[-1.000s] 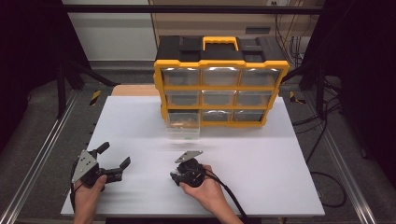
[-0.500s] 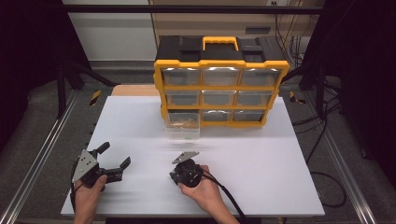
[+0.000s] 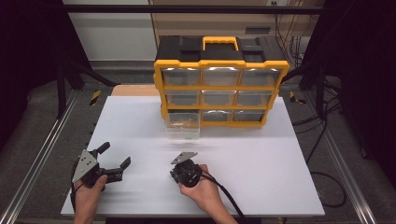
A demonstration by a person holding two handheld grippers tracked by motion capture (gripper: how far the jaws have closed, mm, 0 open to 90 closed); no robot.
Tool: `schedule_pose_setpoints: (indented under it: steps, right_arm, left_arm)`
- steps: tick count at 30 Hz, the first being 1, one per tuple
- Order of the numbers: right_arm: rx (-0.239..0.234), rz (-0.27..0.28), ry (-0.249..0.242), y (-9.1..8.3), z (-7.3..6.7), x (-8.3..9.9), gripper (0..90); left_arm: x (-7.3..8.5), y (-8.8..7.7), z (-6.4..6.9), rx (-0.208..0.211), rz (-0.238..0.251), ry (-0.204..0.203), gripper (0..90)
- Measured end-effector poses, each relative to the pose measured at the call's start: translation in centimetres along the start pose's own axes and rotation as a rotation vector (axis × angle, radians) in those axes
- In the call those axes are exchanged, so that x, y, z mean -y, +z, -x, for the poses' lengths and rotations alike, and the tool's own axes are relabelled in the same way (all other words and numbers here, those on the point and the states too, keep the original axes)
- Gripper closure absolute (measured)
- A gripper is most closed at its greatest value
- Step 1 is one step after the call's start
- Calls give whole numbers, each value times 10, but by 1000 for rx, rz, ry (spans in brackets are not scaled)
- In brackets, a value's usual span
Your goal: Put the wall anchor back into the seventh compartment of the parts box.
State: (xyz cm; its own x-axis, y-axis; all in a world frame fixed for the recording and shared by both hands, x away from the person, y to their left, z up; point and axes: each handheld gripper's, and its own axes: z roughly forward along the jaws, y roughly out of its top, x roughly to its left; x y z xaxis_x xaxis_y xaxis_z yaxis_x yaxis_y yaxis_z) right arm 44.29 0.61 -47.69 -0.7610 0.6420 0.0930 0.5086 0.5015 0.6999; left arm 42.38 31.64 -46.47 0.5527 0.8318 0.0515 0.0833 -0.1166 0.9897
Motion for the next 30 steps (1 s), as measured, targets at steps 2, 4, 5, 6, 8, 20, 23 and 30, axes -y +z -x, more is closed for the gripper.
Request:
schedule_pose_setpoints:
  steps: [2,4,5,6,8,20,23,30]
  right_arm:
    - [1,34,6,-3,3,-1,844]
    - [4,70,25,-9,8,-2,843]
    - [7,88,39,-12,11,-3,844]
    - [13,106,50,-15,15,-3,843]
    - [25,147,68,-23,21,-5,844]
    - [114,309,143,-68,53,-30,844]
    - [131,340,154,-74,60,-41,844]
    - [158,376,181,-75,80,-64,844]
  left_arm:
    - [0,0,-1,-4,0,1,13]
    - [0,-1,-1,-3,0,-1,14]
    - [0,-1,-1,-3,0,-2,13]
    - [0,-1,-1,-3,0,-1,13]
    - [0,-1,0,-3,0,-1,13]
    - [0,0,0,-1,-1,0,13]
    - [0,0,0,-3,-1,-2,13]
    - [0,0,0,-3,0,-2,13]
